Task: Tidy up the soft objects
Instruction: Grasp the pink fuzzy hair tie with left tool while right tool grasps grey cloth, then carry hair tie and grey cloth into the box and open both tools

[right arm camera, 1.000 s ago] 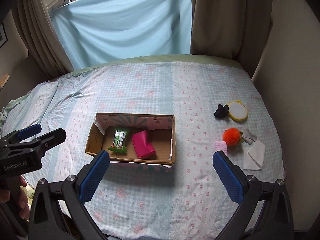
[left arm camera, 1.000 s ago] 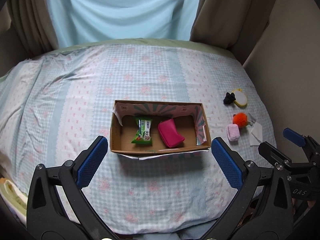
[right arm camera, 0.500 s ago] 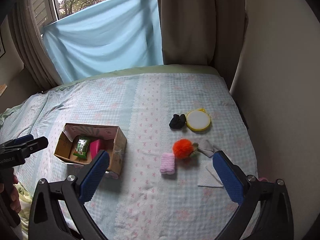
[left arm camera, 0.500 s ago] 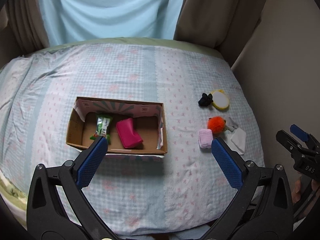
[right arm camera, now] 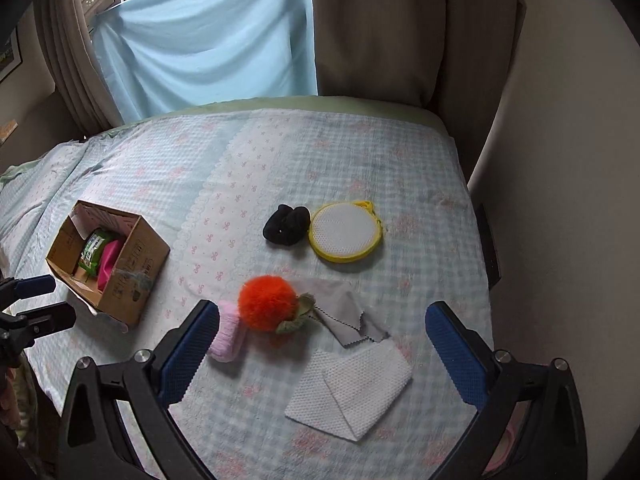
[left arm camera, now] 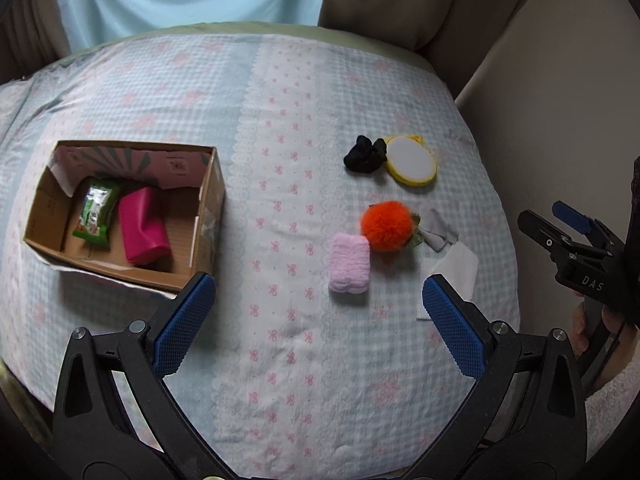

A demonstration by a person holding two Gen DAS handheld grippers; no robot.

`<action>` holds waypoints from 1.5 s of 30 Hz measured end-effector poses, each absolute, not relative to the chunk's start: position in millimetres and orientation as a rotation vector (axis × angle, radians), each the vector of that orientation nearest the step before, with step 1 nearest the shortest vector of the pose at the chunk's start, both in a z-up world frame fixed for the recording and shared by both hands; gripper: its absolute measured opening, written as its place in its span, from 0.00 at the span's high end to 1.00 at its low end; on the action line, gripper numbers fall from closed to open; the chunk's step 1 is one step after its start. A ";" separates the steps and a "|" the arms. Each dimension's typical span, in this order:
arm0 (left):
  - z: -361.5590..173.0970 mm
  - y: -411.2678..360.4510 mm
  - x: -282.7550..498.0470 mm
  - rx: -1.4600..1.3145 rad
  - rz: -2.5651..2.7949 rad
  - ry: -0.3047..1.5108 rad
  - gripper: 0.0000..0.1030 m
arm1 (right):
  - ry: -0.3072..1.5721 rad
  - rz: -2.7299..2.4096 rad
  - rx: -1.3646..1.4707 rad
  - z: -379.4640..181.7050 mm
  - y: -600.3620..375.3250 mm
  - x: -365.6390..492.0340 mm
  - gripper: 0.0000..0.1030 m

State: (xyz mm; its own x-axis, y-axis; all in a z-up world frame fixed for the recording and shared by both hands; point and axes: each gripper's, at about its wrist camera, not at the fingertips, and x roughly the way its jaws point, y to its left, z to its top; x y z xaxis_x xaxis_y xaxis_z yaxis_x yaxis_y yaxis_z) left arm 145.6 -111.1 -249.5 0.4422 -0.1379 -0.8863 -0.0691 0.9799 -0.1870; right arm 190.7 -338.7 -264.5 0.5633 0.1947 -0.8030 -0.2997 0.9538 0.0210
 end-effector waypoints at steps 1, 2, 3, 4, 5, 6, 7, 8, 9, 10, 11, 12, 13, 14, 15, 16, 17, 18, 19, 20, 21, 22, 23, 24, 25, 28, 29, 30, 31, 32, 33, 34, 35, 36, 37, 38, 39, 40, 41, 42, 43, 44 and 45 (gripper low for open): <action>-261.5 -116.8 150.3 -0.202 -0.048 1.120 0.00 | 0.934 0.306 -0.137 -274.7 -341.4 195.0 0.00; -273.8 -122.4 155.1 -0.198 -0.053 1.126 0.00 | 0.941 0.327 -0.147 -284.7 -344.1 199.3 0.00; -285.8 -128.0 159.3 -0.193 -0.057 1.131 0.00 | 0.949 0.347 -0.159 -295.0 -345.9 203.4 0.00; -297.3 -132.7 163.3 -0.190 -0.060 1.135 0.00 | 0.957 0.367 -0.176 -305.5 -346.8 207.3 0.00; -309.3 -137.1 167.5 -0.190 -0.065 1.140 0.00 | 0.967 0.385 -0.197 -316.6 -347.1 211.7 0.01; -320.9 -141.8 171.1 -0.190 -0.069 1.148 0.00 | 0.975 0.400 -0.219 -327.7 -347.8 215.3 0.01; -332.1 -146.2 174.4 -0.191 -0.071 1.154 0.00 | 0.982 0.416 -0.239 -338.8 -349.1 219.2 0.01; -342.7 -150.9 177.5 -0.191 -0.075 1.159 0.00 | 0.990 0.431 -0.255 -349.2 -349.9 223.2 0.02; -352.6 -155.7 180.8 -0.190 -0.081 1.164 0.00 | 1.000 0.445 -0.268 -358.9 -351.1 228.2 0.03; -362.5 -160.0 183.7 -0.186 -0.085 1.168 0.00 | 1.008 0.458 -0.280 -368.7 -351.5 233.1 0.05; -371.6 -165.1 186.7 -0.180 -0.090 1.174 0.01 | 1.015 0.468 -0.291 -378.4 -352.0 237.8 0.06; -380.5 -170.1 189.8 -0.173 -0.093 1.180 0.01 | 1.020 0.477 -0.301 -387.9 -352.7 242.2 0.06; -389.3 -174.6 192.4 -0.167 -0.096 1.186 0.01 | 1.024 0.487 -0.315 -396.5 -352.5 246.2 0.06; -398.2 -178.5 195.3 -0.165 -0.102 1.194 0.01 | 1.026 0.494 -0.340 -405.4 -351.6 249.6 0.06; -406.9 -181.6 197.2 -0.165 -0.107 1.201 0.02 | 1.024 0.499 -0.369 -413.4 -349.7 252.4 0.07; -414.6 -184.8 199.3 -0.166 -0.107 1.209 0.02 | 1.023 0.508 -0.392 -420.5 -347.9 254.4 0.08; -421.6 -187.2 201.5 -0.169 -0.106 1.216 0.04 | 1.026 0.523 -0.407 -427.2 -346.0 256.7 0.13; -428.0 -189.0 204.0 -0.171 -0.103 1.224 0.07 | 1.032 0.537 -0.419 -432.8 -344.1 258.9 0.16; -433.7 -190.7 206.2 -0.171 -0.098 1.232 0.09 | 1.036 0.549 -0.431 -437.9 -341.9 260.9 0.20; -438.2 -192.1 207.8 -0.171 -0.093 1.239 0.14 | 1.037 0.560 -0.442 -442.2 -340.0 263.0 0.23; -442.4 -192.8 209.0 -0.171 -0.089 1.245 0.19 | 1.034 0.570 -0.450 -445.3 -338.4 264.6 0.23; -446.3 -193.4 210.8 -0.172 -0.085 1.251 0.22 | 1.022 0.577 -0.453 -446.0 -337.4 265.9 0.24; -449.4 -194.6 211.8 -0.172 -0.082 1.256 0.24 | 1.012 0.587 -0.452 -445.4 -336.9 267.3 0.28; -451.2 -195.6 212.6 -0.166 -0.077 1.257 0.28 | 1.006 0.595 -0.448 -444.6 -336.3 269.0 0.32; -451.3 -196.6 212.9 -0.158 -0.075 1.250 0.33 | 1.005 0.599 -0.445 -444.6 -335.4 271.0 0.40; -449.8 -198.4 216.1 -0.110 -0.047 1.239 0.58 | 0.993 0.604 -0.449 -443.8 -332.3 274.3 0.57; -449.2 -197.1 217.5 -0.108 -0.043 1.239 0.58 | 0.988 0.602 -0.453 -443.1 -331.8 274.8 0.65; -448.8 -195.0 218.4 -0.123 -0.048 1.240 0.58 | 0.985 0.601 -0.455 -442.5 -331.5 275.5 0.68; -448.7 -193.1 219.0 -0.135 -0.050 1.241 0.58 | 0.984 0.598 -0.454 -442.1 -331.3 275.9 0.71; -447.6 -192.4 218.9 -0.140 -0.050 1.240 0.58 | 0.984 0.594 -0.454 -441.6 -331.4 276.0 0.75; -446.8 -191.9 218.7 -0.137 -0.050 1.238 0.59 | 0.984 0.591 -0.452 -440.9 -331.6 276.5 0.77; -445.4 -191.3 218.2 -0.132 -0.050 1.236 0.59 | 0.986 0.588 -0.446 -440.3 -331.9 277.3 0.80; -443.4 -190.1 217.4 -0.129 -0.051 1.233 0.59 | 0.989 0.585 -0.439 -439.5 -332.4 278.2 0.83; -442.0 -190.1 217.5 -0.130 -0.052 1.230 0.59 | 0.992 0.581 -0.430 -438.4 -333.5 279.2 0.85; -439.8 -189.7 217.5 -0.131 -0.054 1.225 0.59 | 0.995 0.577 -0.420 -437.2 -334.4 280.0 0.87; -436.6 -190.6 218.8 -0.129 -0.054 1.219 0.59 | 1.000 0.575 -0.411 -436.2 -335.0 280.7 0.88; -433.0 -187.5 218.5 -0.127 -0.056 1.214 0.59 | 1.001 0.570 -0.404 -435.4 -335.6 281.1 0.88; -430.5 -187.1 218.9 -0.125 -0.058 1.208 0.59 | 1.003 0.567 -0.398 -434.1 -335.5 281.5 0.89; -427.8 -187.1 219.0 -0.122 -0.060 1.202 0.59 | 1.003 0.562 -0.393 -432.7 -335.7 281.4 0.89; -425.3 -186.4 219.4 -0.118 -0.061 1.196 0.59 | 1.002 0.557 -0.389 -431.3 -335.9 281.1 0.89; -422.9 -187.0 219.8 -0.115 -0.062 1.192 0.59 | 1.001 0.552 -0.384 -429.5 -336.5 280.7 0.89; -421.1 -186.6 218.9 -0.113 -0.062 1.188 0.59 | 1.000 0.547 -0.378 -427.4 -337.1 280.5 0.89; -419.2 -185.9 218.5 -0.114 -0.061 1.185 0.59 | 0.999 0.541 -0.369 -425.2 -337.8 280.2 0.89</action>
